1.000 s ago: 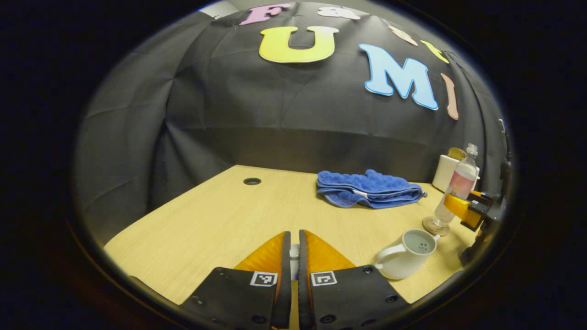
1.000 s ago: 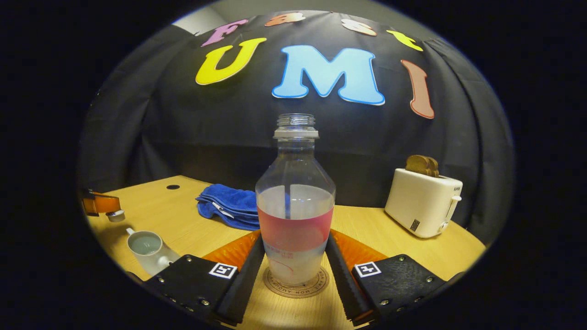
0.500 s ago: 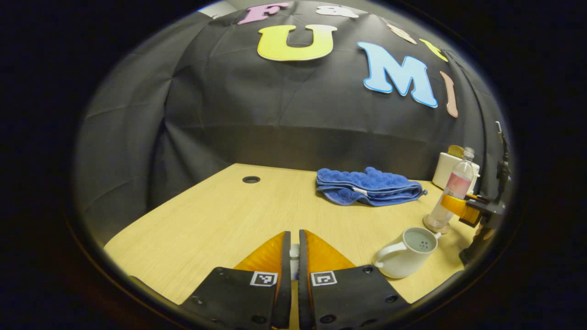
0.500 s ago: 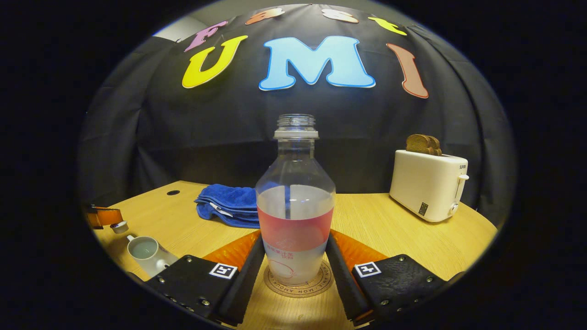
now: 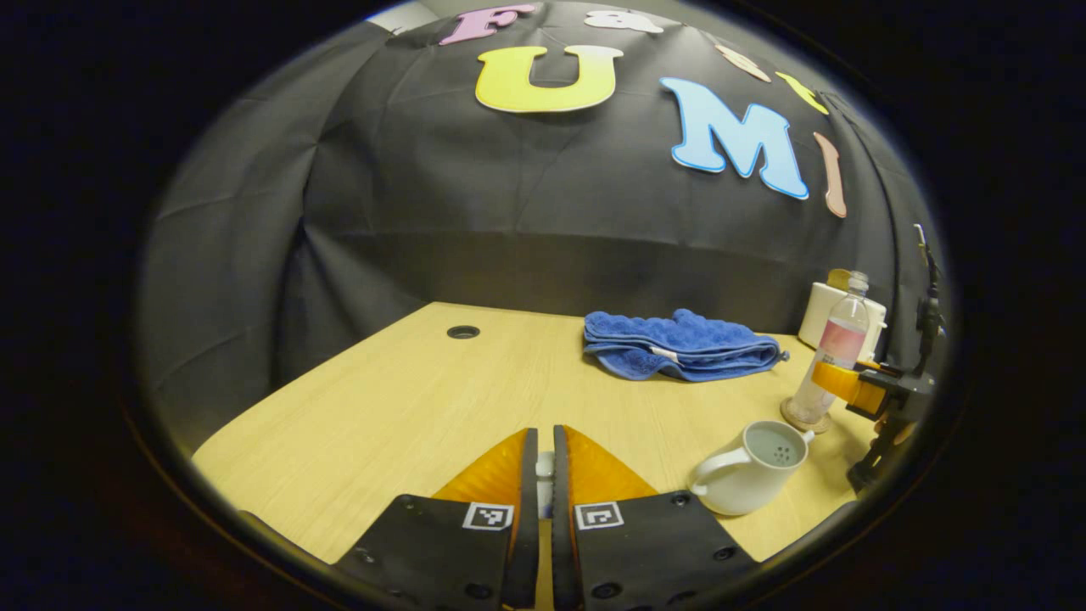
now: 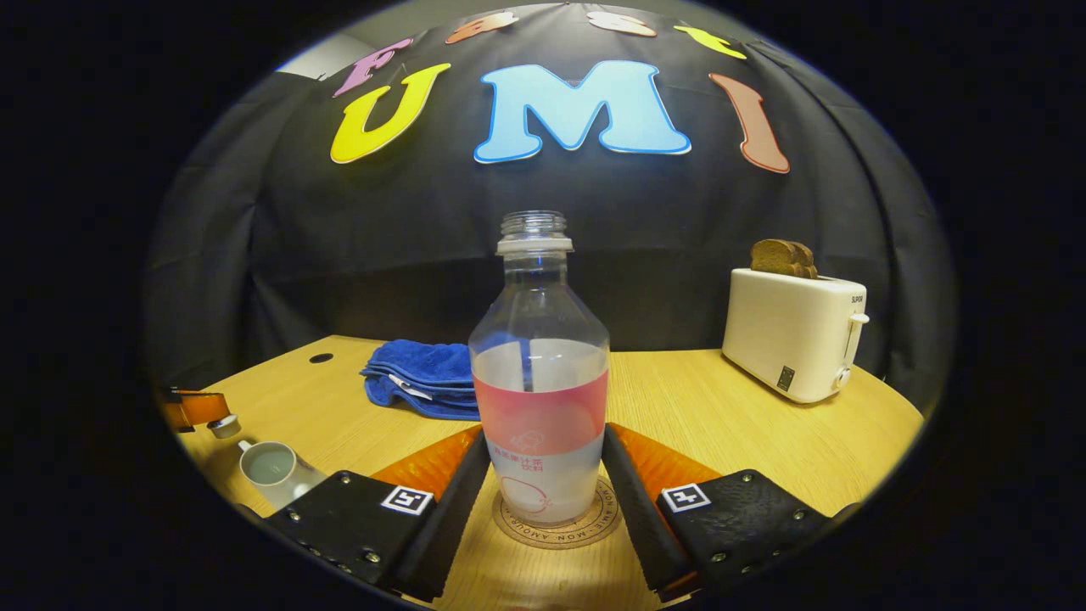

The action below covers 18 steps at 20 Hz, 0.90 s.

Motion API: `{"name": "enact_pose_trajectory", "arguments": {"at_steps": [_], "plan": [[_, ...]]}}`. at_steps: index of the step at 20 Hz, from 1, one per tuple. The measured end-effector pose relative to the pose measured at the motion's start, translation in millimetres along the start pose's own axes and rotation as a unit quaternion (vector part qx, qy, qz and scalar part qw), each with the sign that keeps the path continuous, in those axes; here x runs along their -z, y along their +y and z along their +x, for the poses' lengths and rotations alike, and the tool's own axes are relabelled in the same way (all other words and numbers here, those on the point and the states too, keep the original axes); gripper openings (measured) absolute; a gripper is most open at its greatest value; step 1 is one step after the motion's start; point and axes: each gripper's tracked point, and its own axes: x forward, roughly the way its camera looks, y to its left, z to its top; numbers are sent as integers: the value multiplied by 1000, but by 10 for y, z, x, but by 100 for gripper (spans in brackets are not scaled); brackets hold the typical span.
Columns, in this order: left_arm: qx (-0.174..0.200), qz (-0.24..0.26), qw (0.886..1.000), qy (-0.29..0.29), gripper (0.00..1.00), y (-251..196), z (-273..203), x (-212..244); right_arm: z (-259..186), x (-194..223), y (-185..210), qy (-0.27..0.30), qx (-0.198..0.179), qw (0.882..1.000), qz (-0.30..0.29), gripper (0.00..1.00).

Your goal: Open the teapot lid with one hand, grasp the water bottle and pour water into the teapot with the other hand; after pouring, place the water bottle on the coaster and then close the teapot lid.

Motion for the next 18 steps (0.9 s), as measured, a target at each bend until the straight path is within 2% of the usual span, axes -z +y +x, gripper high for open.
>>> {"name": "enact_pose_trajectory", "arguments": {"at_steps": [2, 8, 11, 18], "plan": [[0, 0, 1000, -1, 13, -9, 6, -9, -9, -25, -17, -1, 6, 1000, 1, 88], [7, -4, 1000, -10, 13, -45, -30, -59, -240, -12, 25, -2, -7, 1000, 20, 88], [26, -5, 999, -24, 12, -156, -80, -134, -380, -12, -55, -9, 6, 1000, 17, 88], [76, -4, 995, -57, 12, -558, -197, -334, -742, -9, 12, -30, 7, 999, -9, 88]]}}
